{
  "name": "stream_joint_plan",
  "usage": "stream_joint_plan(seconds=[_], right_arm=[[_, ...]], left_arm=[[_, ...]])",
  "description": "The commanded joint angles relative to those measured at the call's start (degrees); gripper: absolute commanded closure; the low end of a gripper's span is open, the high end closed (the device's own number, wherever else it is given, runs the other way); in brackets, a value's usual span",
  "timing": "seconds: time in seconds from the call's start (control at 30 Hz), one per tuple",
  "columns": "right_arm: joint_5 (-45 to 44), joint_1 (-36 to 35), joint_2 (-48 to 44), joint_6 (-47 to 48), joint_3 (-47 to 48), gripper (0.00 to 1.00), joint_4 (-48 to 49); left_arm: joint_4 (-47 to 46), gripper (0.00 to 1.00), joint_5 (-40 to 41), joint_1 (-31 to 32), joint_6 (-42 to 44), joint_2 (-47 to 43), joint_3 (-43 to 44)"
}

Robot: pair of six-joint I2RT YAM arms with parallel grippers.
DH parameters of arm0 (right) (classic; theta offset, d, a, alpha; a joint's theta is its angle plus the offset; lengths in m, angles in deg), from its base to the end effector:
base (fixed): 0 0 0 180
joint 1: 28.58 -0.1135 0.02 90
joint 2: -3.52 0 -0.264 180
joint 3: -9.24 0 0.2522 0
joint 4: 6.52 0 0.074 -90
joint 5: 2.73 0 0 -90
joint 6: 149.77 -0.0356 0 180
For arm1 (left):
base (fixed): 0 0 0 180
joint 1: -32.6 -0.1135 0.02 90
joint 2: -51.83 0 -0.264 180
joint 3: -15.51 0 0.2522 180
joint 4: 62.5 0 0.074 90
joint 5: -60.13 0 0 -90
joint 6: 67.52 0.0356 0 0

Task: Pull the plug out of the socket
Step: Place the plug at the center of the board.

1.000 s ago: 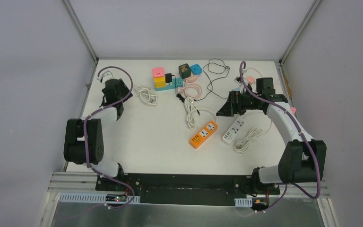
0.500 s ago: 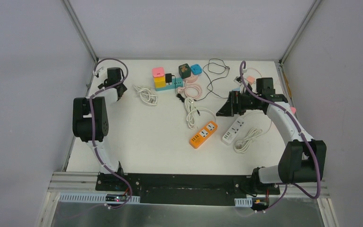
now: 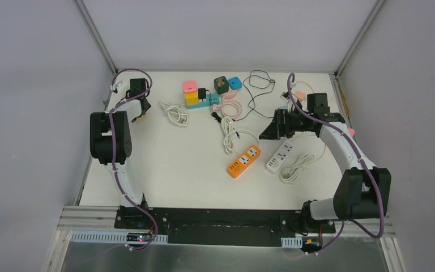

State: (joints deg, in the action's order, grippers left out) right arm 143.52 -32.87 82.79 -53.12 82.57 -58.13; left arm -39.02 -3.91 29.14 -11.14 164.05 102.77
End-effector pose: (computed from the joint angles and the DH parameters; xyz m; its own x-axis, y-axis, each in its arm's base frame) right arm 0.2690 0.0499 0.2676 -0.7795 -0.1230 -0.6142 -0.5806 0.5098 0.6348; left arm 0.4171 0.0408 0.1721 -0.4314 -0.5248 -0.7338 -0.7001 0.7077 -0.0946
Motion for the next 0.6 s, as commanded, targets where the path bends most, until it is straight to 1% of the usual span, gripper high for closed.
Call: stream_joint_plan(seconds=[0.0, 0.23, 0.33, 0.5, 0.57], right_arm=[[1.7, 0.6, -2.1, 1.6, 2.8, 0.0, -0.3], [1.9, 1.4, -3.2, 1.6, 2.8, 0.0, -0.3], [2.2, 1.9, -3.7, 1.7, 2.7, 0.0, -0.3], [3.1, 2.8, -4.2, 1.4, 2.6, 0.0, -0.2], [3.4, 3.1, -4.3, 1.1, 2.5, 0.0, 0.0]], left_arm=[[1.7, 0.63, 2.8, -0.5, -2.5, -0.9, 1.7], [2.1, 0.47, 0.9, -0.5, -4.8, -1.4, 0.4], [2.6, 0.36, 0.7, -0.5, -5.1, -1.8, 0.1], [3.0, 0.11, 0.8, -0.5, -5.6, -3.6, -1.2], [3.1, 0.08, 0.7, -0.4, -5.9, -4.4, -1.8]])
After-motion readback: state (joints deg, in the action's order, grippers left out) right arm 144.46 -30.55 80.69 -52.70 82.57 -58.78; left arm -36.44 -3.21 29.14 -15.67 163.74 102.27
